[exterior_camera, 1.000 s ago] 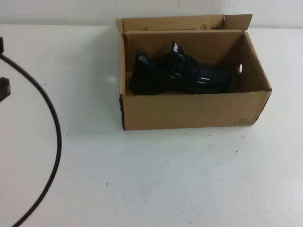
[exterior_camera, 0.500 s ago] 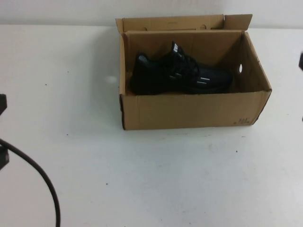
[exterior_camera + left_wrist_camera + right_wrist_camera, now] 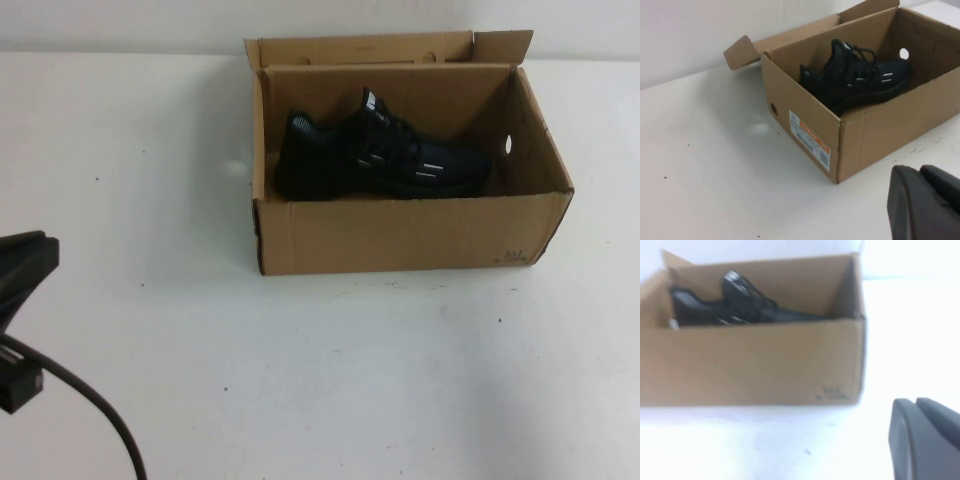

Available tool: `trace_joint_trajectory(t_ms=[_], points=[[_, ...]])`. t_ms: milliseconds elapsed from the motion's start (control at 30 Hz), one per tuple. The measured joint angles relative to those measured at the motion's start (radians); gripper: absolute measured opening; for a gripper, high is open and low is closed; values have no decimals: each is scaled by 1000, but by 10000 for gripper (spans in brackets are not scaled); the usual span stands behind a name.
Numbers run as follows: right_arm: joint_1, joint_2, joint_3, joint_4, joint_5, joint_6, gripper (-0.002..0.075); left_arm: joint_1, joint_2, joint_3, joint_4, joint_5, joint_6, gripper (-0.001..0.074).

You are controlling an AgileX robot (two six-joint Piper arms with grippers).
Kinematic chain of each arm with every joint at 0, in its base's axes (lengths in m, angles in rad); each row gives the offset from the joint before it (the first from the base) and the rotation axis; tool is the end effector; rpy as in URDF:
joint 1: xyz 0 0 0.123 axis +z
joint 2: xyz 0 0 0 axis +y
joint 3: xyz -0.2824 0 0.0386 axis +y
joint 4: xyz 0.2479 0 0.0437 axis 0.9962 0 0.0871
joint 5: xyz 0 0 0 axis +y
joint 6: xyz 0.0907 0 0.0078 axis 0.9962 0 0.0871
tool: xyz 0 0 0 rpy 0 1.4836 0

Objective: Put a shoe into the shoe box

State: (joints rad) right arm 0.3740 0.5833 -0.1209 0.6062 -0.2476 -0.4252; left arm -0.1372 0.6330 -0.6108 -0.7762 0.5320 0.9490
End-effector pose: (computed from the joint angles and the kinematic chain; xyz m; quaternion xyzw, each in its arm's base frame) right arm 0.1124 0.0305 0.2239 -0.0341 0.7634 0.1201 0.6338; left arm 0.1187 -0.0491 0.3315 0.2558 0.7663 -0.1157 0.5779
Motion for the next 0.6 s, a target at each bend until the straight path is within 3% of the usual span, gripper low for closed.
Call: trace_joint_trajectory(t_ms=[233,600], points=[[0,0,86,6,-29,-135,-17,0,0,0,-24,0,28,-1],[0,0,89,6,-8,-152,-17,-19,0,0,-39,2,28,-1]])
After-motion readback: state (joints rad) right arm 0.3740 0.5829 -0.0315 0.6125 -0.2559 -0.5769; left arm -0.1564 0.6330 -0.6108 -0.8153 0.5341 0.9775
